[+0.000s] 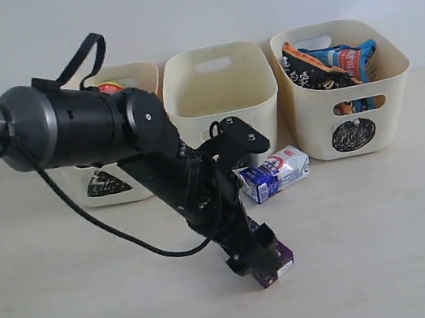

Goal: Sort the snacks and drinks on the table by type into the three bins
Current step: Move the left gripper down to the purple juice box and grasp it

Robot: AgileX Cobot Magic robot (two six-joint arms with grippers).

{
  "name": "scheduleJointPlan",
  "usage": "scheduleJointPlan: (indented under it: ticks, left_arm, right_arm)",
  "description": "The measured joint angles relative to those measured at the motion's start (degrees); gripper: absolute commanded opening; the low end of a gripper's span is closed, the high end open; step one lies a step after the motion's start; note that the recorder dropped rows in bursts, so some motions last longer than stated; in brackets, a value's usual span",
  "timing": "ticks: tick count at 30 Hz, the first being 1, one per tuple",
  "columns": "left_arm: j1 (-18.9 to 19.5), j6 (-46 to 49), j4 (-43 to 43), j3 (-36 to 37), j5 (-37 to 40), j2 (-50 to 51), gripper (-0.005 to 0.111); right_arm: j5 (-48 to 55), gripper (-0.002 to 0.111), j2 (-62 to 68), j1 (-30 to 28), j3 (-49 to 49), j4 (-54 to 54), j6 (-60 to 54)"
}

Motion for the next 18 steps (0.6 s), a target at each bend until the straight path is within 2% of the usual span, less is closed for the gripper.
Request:
scheduleJointPlan:
  ticks: [9, 18]
  left_arm:
    - [-0.1, -4.1, 3.4, -4.7, -0.4, 5.8, 0.108]
    - [-0.8, -4.1, 3.9, -5.4, -0.5, 9.0, 0.108]
  right_arm:
    - [0.0, 0.000, 0.0, 0.0, 0.0, 0.0, 0.0]
    - [0.0, 0.000, 0.0, 0.0, 0.0, 0.0, 0.0]
